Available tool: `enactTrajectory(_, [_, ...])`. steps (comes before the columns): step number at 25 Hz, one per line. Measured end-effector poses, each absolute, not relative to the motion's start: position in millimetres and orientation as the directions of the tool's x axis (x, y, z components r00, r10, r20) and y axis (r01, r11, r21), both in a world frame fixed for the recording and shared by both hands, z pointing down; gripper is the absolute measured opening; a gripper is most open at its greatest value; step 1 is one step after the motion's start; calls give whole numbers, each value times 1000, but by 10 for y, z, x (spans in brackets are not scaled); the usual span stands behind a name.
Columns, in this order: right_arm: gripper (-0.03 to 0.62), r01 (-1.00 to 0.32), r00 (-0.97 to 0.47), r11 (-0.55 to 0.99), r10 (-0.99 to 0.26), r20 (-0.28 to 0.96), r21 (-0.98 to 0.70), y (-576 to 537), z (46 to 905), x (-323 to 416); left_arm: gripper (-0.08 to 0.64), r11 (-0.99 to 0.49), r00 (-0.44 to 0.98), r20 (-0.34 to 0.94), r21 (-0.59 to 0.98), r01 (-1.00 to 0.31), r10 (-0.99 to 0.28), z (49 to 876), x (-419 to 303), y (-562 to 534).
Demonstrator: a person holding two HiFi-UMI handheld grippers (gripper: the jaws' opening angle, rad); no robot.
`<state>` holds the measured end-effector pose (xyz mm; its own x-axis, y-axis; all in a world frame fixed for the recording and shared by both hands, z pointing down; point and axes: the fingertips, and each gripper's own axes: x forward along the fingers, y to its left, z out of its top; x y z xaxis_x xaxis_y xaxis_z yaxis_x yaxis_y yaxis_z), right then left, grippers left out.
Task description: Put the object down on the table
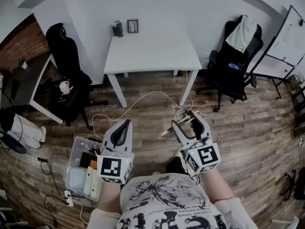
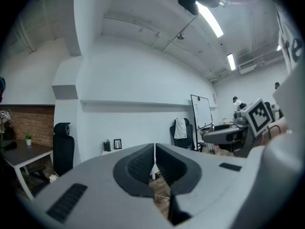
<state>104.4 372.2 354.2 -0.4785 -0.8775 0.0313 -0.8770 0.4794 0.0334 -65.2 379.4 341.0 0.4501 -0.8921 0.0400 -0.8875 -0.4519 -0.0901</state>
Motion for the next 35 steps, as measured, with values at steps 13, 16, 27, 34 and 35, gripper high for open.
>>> enactTrajectory(13, [279, -865, -501, 502, -864, 47, -5, 3609, 3584, 835, 12, -439, 436, 57, -70, -896, -898, 3426, -863, 3734])
enactTrajectory(16, [281, -863, -505, 504, -862, 51, -36, 3572, 3616, 834, 12, -432, 428, 59, -68, -899, -902, 3454, -899, 3717])
enactTrajectory(27, [279, -865, -499, 501, -860, 107, -5, 2917, 3909, 994, 12, -392, 386, 95, -56, -918, -918, 3692, -894, 3154])
enactTrajectory(34, [279, -853, -521, 518, -846, 114, -56, 1886, 4029, 1235, 12, -341, 334, 103, -64, -938, -937, 3709, -711, 2216])
enactTrajectory(35, [279, -853, -522, 518, -846, 113, -61, 1716, 4008, 1282, 12, -338, 331, 99, -64, -939, -938, 3715, -679, 2060])
